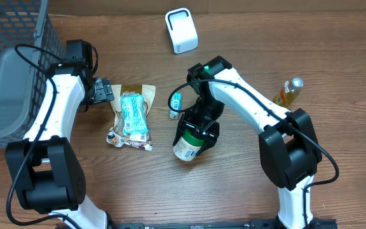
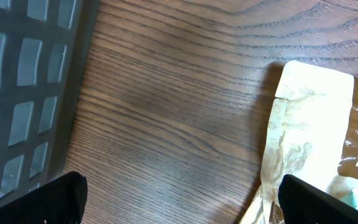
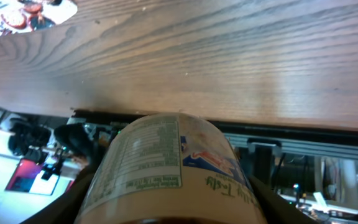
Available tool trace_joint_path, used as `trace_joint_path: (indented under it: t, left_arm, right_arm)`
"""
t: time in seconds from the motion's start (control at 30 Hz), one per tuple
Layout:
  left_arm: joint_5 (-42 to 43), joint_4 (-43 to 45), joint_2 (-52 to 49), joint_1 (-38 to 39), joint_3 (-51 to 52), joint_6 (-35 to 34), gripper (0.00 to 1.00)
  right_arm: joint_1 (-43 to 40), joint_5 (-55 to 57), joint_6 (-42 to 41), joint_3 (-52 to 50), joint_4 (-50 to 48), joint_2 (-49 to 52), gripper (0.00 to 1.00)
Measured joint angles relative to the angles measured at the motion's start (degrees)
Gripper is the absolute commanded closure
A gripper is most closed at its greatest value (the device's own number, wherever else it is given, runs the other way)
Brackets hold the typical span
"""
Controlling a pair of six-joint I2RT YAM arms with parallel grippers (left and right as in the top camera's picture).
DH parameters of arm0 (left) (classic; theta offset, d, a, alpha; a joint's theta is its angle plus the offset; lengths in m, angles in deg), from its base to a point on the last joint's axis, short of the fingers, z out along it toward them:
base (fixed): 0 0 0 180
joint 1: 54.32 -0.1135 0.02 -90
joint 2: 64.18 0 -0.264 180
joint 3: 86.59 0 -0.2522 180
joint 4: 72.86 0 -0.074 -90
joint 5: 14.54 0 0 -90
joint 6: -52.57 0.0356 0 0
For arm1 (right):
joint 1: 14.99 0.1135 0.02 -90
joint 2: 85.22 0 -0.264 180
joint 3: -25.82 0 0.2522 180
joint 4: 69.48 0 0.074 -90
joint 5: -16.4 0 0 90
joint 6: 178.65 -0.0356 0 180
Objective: Scan the item barcode
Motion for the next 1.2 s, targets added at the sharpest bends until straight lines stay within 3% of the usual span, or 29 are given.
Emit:
trace_joint_path:
  t: [0.33, 1.2]
  left_arm:
    - [0.00, 0.00, 0.00, 0.00, 0.00, 0.00, 0.00]
    - [0.00, 0.00, 0.00, 0.00, 0.00, 0.00, 0.01]
  right_arm:
    - [0.00, -6.67, 0.00, 0.00, 2.80, 0.02, 0.49]
    - [0.02, -7.93, 0.00, 0.00, 3.30, 0.02, 0.49]
